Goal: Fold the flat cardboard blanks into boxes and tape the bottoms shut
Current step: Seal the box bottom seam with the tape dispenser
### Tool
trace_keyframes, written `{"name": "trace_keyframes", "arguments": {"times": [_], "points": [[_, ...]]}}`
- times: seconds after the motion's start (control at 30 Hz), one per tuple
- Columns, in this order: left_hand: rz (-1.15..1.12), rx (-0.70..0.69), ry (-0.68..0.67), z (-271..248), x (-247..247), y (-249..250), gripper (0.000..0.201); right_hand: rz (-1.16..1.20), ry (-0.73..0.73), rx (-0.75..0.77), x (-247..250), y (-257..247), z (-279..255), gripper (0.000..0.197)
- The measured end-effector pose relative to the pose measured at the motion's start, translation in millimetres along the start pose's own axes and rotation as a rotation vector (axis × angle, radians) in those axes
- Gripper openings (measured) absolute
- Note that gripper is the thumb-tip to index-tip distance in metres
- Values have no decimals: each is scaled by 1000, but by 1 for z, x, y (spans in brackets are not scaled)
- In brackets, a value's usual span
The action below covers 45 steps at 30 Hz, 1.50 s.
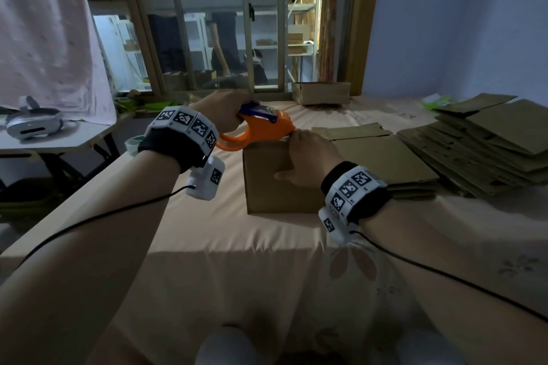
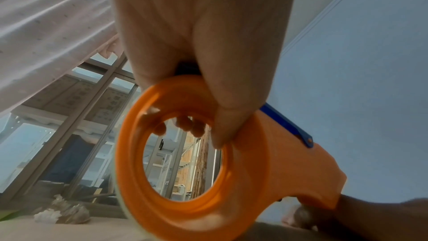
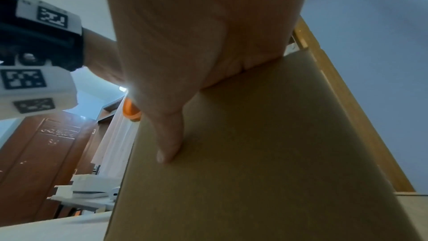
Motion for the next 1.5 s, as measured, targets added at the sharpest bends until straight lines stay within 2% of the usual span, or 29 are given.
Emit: {"name": "trace_keyframes", "arguments": {"times": [0.27, 0.47, 0.6, 0.83, 1.07, 1.33, 1.43, 1.5], "points": [[-29, 26, -40, -1, -1, -2, 47, -46, -23, 59, 4, 0, 11, 88], [26, 49, 12, 4, -4, 1, 38, -48, -117, -4, -4, 3, 18, 100], [23, 117, 26, 6, -5, -6, 34, -56, -89, 16, -4, 3, 16, 96], [66, 89, 71, 0, 0, -2, 33, -42, -38, 19, -2, 4, 13, 97], [72, 94, -36, 1, -1, -12, 41, -19, -18, 30, 2, 3, 11, 96], [72, 89, 0, 0, -1, -15, 36, -30, -35, 19, 1, 4, 7, 100], [76, 134, -2, -10, -5, -32, 40, -29, -36, 20, -1, 5, 8, 106], [72, 210, 10, -21, -5, -56, 44, -43, -56, 14, -3, 6, 9, 111]]}}
Point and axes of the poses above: each hand's wrist, its own z-axis towards the middle knuckle, its own x-axis out of the back of the hand, y = z × x, the point moved 7 cm from there along z, towards the middle knuckle, and after that the axes turned 9 degrees about z, right-handed, at the moved point
